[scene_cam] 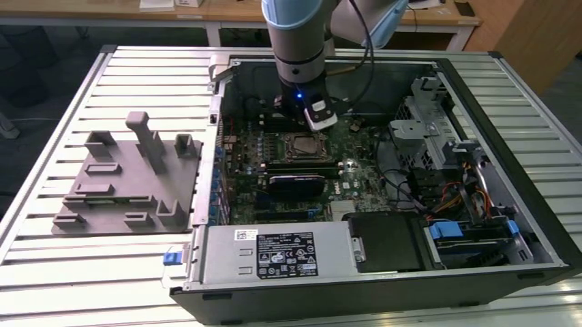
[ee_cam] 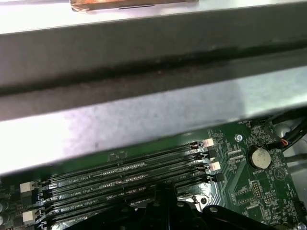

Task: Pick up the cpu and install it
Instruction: 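Install the first cpu locking lever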

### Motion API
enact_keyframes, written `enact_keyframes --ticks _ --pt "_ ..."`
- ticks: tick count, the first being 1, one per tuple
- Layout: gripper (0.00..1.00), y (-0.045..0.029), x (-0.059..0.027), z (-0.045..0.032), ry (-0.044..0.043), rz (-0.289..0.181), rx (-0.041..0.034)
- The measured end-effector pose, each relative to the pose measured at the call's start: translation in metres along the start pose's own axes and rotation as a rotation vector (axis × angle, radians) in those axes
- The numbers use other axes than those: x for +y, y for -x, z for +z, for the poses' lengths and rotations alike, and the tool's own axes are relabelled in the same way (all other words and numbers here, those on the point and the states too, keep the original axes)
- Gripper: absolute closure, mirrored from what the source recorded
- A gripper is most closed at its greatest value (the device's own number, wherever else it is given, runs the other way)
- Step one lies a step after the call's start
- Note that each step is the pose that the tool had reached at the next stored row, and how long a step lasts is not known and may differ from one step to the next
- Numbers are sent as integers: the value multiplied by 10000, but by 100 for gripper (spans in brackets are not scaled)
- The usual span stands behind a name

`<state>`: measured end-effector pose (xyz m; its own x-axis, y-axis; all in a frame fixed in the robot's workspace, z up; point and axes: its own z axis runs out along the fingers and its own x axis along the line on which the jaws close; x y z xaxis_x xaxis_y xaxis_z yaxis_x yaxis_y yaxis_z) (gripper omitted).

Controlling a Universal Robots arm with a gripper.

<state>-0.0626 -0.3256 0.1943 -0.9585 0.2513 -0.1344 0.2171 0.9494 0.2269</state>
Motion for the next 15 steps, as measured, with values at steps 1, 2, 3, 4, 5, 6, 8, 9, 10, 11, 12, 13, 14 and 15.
enact_keyframes --ticks 1,2,3,4,5,6,8,9,10,11,12,13,14,15 --pt "89 0 -2 2 -4 9 -4" --pt "89 0 -5 4 -9 17 -7" --pt "89 1 -11 9 -10 29 -10" --pt "89 1 -14 12 -10 34 -12" --pt "89 1 -17 15 -11 40 -13" --pt "89 1 -19 16 -10 45 -15" --pt "89 1 -19 16 -12 47 -15" --pt "89 2 -19 16 -13 48 -15" --pt "89 2 -19 13 -12 49 -14" --pt "89 3 -18 6 -6 50 -13" --pt "89 5 -14 -6 1 52 -13" --pt "89 7 -10 -21 3 55 -13" --pt "89 9 -7 -37 3 57 -13" --pt "89 11 -3 -50 5 62 -13"
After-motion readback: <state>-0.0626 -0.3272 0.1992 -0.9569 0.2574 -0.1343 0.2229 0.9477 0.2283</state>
